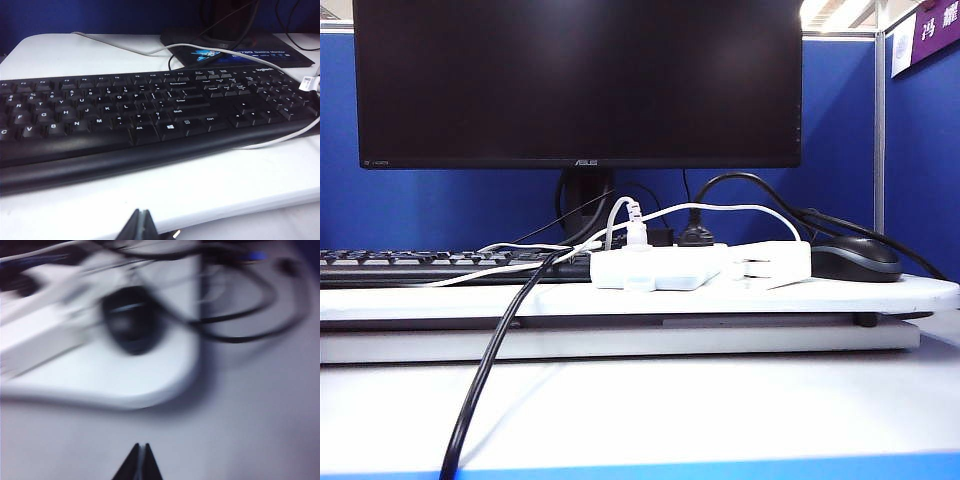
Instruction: Unplug the white charger from the socket, then place it next to the socket.
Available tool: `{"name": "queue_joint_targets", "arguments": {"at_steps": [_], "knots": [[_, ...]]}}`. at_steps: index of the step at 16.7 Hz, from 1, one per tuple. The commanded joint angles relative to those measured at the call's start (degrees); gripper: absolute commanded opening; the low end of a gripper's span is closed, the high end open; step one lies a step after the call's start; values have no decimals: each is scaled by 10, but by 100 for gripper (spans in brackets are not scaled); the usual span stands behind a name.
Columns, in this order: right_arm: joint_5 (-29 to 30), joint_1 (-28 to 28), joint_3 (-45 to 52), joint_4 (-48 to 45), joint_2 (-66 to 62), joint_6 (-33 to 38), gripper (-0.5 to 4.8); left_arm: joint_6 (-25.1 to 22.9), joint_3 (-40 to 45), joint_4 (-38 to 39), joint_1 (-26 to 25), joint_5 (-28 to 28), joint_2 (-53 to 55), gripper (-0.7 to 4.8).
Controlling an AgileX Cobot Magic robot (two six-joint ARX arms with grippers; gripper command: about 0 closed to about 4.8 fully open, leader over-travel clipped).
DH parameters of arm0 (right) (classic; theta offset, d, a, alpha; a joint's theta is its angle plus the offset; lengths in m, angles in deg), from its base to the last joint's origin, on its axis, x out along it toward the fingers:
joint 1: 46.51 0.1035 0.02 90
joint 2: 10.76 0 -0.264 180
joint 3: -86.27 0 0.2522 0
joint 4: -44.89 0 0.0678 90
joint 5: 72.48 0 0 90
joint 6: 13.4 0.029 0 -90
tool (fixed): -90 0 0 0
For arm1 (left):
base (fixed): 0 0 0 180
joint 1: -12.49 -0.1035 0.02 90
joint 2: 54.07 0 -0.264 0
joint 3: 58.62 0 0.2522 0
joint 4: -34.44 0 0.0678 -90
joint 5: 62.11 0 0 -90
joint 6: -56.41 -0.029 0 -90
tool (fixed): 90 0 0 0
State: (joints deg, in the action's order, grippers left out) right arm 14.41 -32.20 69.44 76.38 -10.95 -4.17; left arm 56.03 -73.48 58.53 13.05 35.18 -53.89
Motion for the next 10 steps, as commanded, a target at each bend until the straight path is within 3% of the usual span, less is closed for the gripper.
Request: {"name": "queue_joint_targets", "arguments": {"at_steps": [1, 3, 10], "knots": [[-4, -80, 6, -18, 1, 1, -1, 0, 2, 4, -1, 0, -1, 4], [17, -117, 11, -32, 1, 1, -1, 0, 2, 4, -1, 0, -1, 4], [78, -120, 28, -84, 1, 0, -1, 0, 2, 4, -1, 0, -1, 4]]}}
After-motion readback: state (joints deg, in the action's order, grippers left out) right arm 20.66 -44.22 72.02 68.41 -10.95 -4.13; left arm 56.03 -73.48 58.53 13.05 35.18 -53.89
